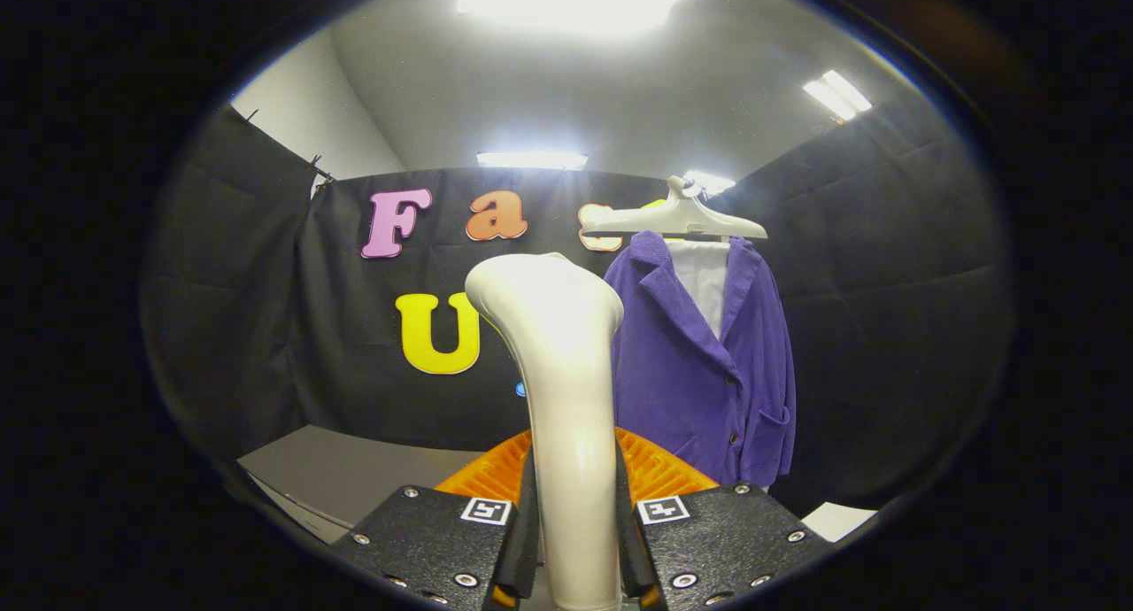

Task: Iron the clothes twice with a garment steamer, once on the left side and once on the right side.

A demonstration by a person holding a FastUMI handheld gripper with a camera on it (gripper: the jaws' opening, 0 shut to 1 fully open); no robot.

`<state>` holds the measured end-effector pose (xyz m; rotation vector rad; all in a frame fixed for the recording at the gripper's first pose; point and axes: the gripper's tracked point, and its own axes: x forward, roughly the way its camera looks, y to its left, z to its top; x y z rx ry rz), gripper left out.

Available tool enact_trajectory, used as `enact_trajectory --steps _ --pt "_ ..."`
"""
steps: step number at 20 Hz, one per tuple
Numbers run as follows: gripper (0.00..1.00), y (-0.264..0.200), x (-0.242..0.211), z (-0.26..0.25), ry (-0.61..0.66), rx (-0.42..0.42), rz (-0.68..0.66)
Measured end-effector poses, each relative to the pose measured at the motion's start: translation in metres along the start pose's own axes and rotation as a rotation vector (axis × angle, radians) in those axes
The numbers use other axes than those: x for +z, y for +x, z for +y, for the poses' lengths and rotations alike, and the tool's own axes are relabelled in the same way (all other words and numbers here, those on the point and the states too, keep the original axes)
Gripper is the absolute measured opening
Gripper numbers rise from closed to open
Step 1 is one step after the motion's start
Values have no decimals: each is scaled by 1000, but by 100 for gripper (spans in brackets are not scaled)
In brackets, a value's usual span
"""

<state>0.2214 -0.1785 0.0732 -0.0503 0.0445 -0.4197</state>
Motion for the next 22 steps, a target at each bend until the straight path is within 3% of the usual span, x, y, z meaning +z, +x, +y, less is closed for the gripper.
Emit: enact_trajectory --steps 13,22 --pt "37 110 47 -55 -33 -173 -54" --pt "37 162 22 -89 -70 -239 24"
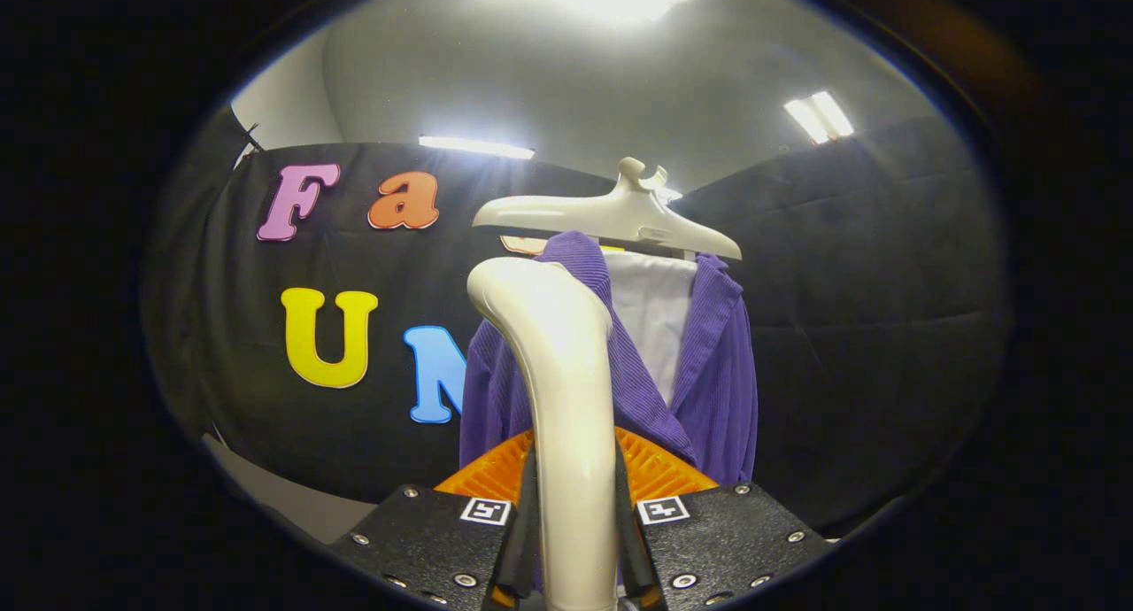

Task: Iron the clothes twice with a garment steamer, once on the left side and once on the right side.

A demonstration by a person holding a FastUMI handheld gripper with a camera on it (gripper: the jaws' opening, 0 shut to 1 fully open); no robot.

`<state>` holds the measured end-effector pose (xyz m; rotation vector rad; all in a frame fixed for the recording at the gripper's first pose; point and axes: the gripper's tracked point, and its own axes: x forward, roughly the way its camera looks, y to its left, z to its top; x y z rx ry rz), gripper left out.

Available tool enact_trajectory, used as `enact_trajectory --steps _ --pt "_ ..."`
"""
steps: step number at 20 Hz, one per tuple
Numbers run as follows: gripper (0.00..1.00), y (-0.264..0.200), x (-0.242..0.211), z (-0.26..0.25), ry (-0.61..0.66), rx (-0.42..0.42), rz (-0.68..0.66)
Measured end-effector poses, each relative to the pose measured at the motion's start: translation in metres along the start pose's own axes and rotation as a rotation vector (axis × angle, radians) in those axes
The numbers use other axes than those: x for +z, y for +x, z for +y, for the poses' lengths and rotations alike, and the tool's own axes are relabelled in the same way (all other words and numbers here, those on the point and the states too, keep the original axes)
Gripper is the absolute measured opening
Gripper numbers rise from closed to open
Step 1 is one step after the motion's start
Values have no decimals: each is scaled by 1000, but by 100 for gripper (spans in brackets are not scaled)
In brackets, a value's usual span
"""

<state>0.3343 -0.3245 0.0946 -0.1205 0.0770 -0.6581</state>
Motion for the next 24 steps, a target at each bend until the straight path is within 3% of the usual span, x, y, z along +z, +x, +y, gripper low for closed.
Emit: enact_trajectory --steps 15,24 --pt "37 -23 -154 -29 -30 -35 222" --pt "38 -48 -258 -39 -54 -7 360"
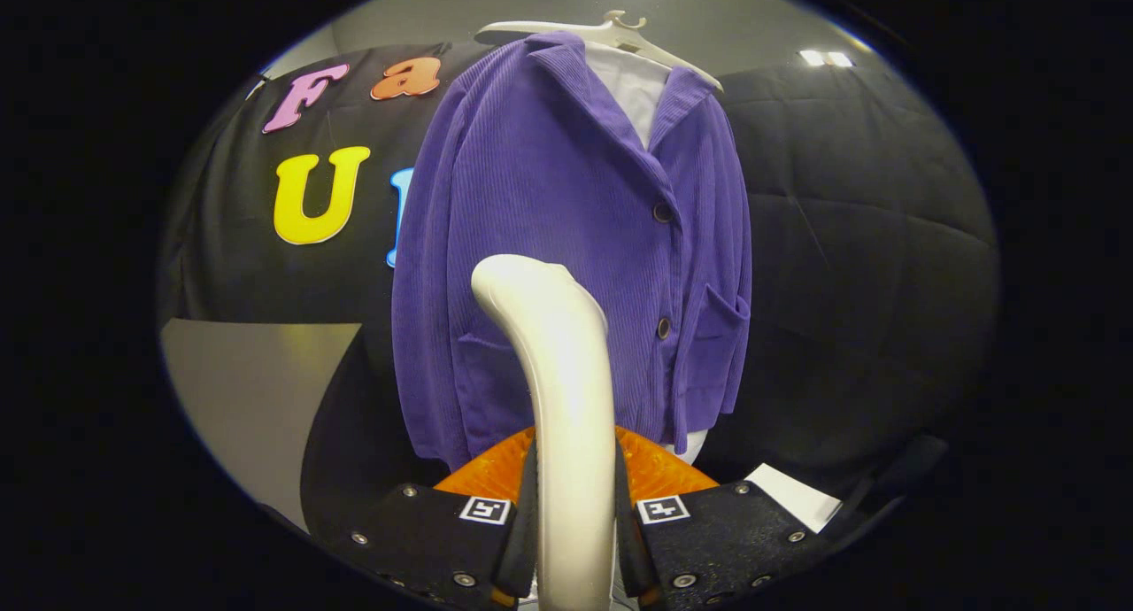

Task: Iron the clothes twice with a garment steamer, once on the left side and once on the right side.

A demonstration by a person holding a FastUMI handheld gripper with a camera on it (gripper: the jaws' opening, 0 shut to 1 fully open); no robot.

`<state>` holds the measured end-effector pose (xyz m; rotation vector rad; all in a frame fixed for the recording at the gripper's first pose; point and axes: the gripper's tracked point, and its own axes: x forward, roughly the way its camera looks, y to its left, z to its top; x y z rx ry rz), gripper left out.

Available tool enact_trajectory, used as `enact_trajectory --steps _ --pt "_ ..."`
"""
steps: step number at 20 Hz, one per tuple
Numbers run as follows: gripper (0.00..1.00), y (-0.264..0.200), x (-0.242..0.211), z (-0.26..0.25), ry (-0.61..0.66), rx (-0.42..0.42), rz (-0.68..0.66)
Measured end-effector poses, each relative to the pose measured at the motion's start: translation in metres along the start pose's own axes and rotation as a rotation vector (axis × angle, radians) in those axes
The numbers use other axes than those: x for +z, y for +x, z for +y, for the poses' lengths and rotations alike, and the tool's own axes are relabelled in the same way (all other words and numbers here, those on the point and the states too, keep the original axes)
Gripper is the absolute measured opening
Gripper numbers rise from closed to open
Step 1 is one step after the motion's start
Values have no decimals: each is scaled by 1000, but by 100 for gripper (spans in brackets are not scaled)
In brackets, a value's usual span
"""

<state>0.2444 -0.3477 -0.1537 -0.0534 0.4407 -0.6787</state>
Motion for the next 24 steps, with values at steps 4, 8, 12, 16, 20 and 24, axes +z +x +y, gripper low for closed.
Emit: enact_trajectory --steps 4,8,12,16,20,24 --pt "38 3 -49 -4 3 7 71" --pt "38 0 -91 -10 -4 5 133" --pt "38 -16 -123 -18 -11 6 178" --pt "38 -40 -118 -34 -2 -20 151" --pt "38 -66 -72 -53 45 -55 63" --pt "37 -83 -11 -74 88 -101 -42"
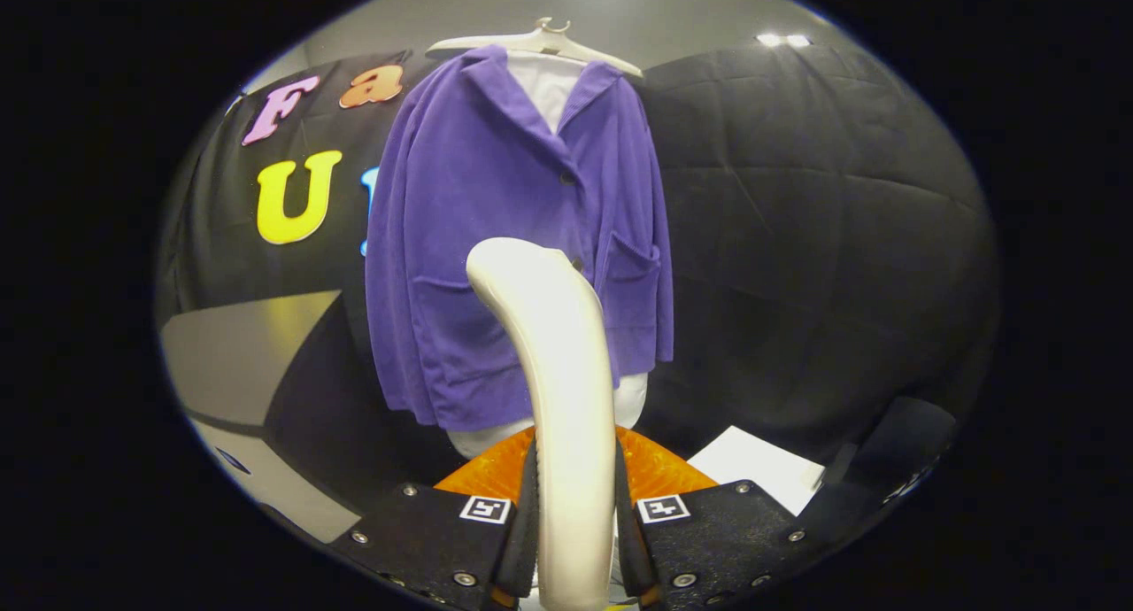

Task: Iron the clothes twice with a garment steamer, once on the left side and once on the right side.

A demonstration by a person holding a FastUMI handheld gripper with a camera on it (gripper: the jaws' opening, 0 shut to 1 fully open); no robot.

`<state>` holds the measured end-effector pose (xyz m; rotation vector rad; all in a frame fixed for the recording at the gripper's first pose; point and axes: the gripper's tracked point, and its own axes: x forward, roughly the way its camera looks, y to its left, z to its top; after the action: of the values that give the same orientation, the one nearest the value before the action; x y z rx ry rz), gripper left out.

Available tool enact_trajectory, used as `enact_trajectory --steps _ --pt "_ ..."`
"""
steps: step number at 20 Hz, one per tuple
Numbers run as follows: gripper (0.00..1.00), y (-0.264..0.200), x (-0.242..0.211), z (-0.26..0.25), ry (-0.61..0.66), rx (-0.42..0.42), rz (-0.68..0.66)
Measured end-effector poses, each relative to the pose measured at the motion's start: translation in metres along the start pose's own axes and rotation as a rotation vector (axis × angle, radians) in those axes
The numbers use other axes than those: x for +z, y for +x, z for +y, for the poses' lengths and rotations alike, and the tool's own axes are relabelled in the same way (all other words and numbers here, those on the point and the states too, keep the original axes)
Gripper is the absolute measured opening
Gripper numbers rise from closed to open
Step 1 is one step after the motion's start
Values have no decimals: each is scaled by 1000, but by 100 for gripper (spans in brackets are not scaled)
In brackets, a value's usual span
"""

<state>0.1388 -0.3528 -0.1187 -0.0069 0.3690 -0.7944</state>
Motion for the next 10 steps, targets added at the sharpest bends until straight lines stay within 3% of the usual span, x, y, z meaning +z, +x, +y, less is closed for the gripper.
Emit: enact_trajectory --steps 10 --pt "37 15 150 -35 28 -104 -256"
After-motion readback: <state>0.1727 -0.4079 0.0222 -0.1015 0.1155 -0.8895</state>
